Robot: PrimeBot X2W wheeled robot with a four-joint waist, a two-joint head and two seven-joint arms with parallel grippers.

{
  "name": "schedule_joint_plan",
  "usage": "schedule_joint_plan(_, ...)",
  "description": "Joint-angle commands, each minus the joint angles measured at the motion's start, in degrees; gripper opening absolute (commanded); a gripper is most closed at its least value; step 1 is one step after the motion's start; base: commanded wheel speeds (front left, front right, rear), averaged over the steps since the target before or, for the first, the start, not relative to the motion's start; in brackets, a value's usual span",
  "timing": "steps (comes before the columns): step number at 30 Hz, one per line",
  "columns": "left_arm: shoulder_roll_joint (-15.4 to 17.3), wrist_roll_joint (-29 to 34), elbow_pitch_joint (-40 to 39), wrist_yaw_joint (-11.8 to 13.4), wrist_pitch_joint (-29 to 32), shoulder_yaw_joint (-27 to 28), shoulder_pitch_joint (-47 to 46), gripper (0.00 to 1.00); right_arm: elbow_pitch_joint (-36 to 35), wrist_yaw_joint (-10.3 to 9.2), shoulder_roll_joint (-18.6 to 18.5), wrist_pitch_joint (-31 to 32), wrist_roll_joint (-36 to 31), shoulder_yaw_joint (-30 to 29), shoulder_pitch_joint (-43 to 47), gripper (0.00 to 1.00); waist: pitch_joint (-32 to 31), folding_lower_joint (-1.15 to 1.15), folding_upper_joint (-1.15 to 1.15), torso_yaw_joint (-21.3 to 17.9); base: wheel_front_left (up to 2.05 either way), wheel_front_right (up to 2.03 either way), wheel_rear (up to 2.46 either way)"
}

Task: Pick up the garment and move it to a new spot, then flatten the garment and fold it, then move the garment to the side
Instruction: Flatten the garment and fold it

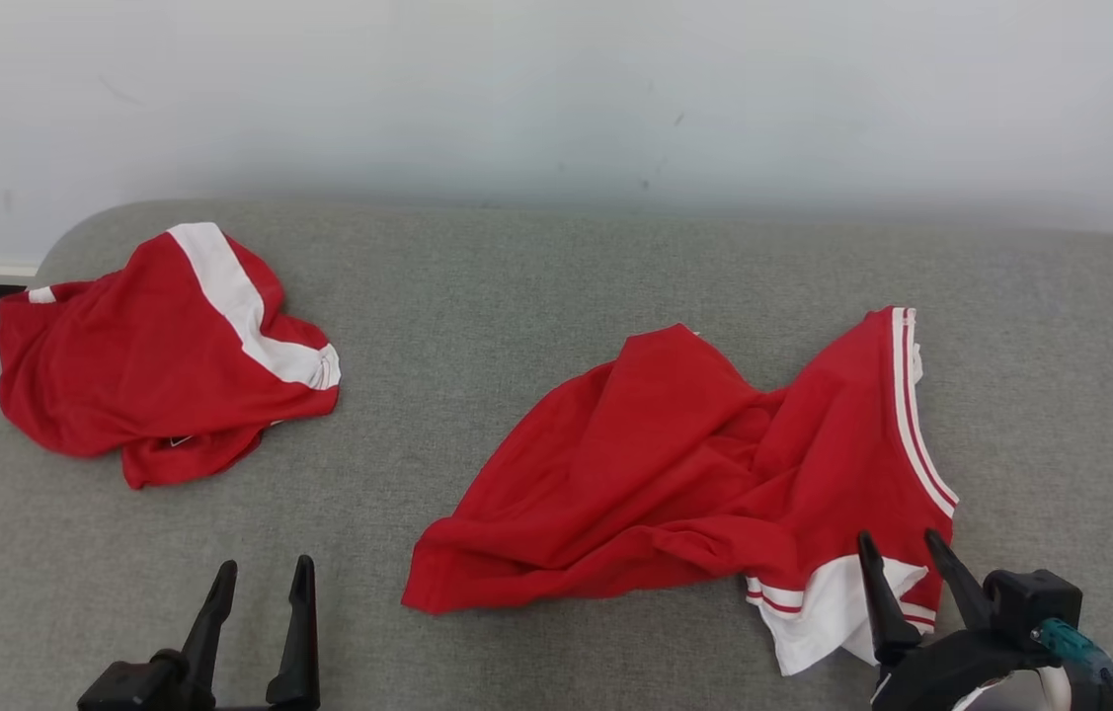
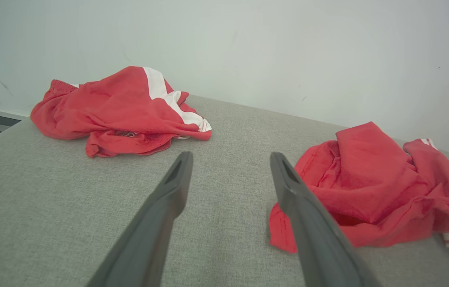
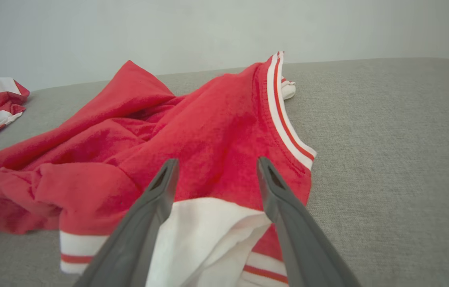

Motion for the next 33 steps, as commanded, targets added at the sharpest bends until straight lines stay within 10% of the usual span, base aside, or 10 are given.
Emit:
schedule_joint_plan(1,0.0,0.1,0.0,0.1,0.0,-0.1,-0.4,1.00,0.4,-0.13,0.5,0.0,-0.7,-0.9,0.0,1.00,0.4,0.00,0.00,0.6,0.00,0.00,0.00)
schedule_joint_plan(8,0.0,-0.2,-0.3,0.1,0.0,0.1,0.2,1.00,2.8,-0.13,2.4,1.4,-2.1,-4.4,1.5,1.00,1.0,0.00,0.00,1.1,0.00,0.00,0.00)
schedule_joint_plan(9,0.0,-0.2,-0.3,0.1,0.0,0.2,0.1,1.00,3.0,-0.13,2.6,1.6,-2.2,-4.6,1.4,0.40,1.1,0.00,0.00,1.1,0.00,0.00,0.00)
schedule_joint_plan(10,0.0,-0.2,-0.3,0.1,0.0,0.2,0.1,1.00,3.2,-0.13,2.8,1.9,-2.2,-4.7,1.3,0.00,1.1,0.00,0.00,1.0,0.00,0.00,0.00)
schedule_joint_plan(21,0.0,-0.2,0.2,0.1,0.0,0.2,0.6,1.00,1.1,-0.13,3.3,-0.1,-2.9,-4.1,0.7,0.00,0.5,0.00,0.00,-1.4,0.00,0.00,0.00)
schedule_joint_plan(33,0.0,-1.4,0.8,0.1,0.0,-0.5,0.5,1.00,-20.4,-0.13,3.9,6.0,-2.7,-3.8,18.5,0.00,-0.5,0.00,0.00,-5.1,0.00,0.00,0.00)
